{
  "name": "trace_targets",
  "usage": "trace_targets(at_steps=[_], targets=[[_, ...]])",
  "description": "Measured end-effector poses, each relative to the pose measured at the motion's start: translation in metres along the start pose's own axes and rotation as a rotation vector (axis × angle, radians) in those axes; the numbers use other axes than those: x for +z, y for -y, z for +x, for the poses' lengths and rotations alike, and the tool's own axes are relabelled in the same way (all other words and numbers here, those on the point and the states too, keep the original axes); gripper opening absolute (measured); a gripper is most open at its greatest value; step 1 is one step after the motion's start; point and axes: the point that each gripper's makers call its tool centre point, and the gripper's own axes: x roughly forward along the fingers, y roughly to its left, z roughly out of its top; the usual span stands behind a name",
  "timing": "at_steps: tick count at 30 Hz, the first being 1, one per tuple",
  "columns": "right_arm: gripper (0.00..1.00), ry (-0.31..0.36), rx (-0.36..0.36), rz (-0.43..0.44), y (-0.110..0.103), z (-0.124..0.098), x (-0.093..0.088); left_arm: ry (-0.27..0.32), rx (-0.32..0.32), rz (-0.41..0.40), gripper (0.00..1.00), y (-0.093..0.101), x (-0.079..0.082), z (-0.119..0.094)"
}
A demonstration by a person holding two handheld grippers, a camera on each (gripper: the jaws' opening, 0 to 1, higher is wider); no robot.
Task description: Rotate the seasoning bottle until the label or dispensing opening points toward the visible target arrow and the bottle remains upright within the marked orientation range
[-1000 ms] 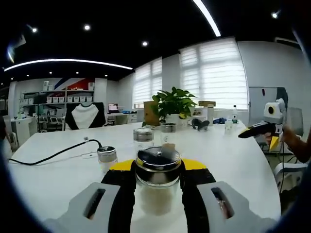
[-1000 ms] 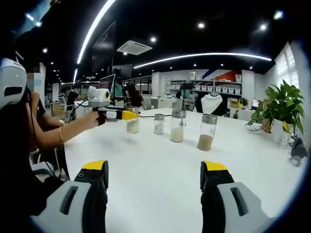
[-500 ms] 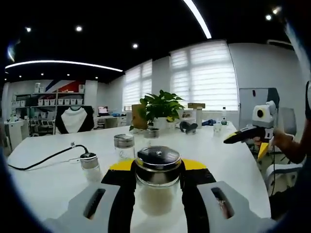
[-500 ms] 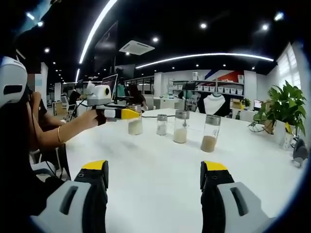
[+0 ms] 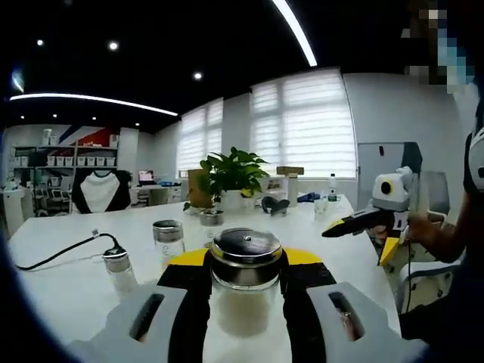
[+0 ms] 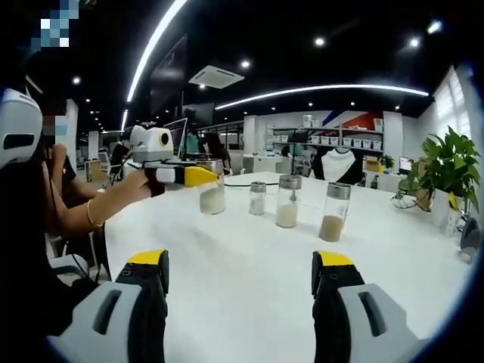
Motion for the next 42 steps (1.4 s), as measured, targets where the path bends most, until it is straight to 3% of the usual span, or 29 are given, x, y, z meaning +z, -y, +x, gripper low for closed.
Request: trace_targets(at_steps=[27, 38, 42], targets=[[0.76, 0.027, 0.074, -0.001, -0.024, 0.02, 0.006, -0.001, -0.147, 0.013, 0.37, 0.055, 0.006, 0.018], [0.69, 0.047, 0.116, 0.002, -0.036, 0.029, 0.009, -0.005, -0.202, 0.012, 0.37, 0.074, 0.005, 0.022], [0.57, 0.065, 0.155, 0.008, -0.043, 0.031, 0.012, -0.01, -0.215, 0.005, 0.37, 0.078, 0.003, 0.023]])
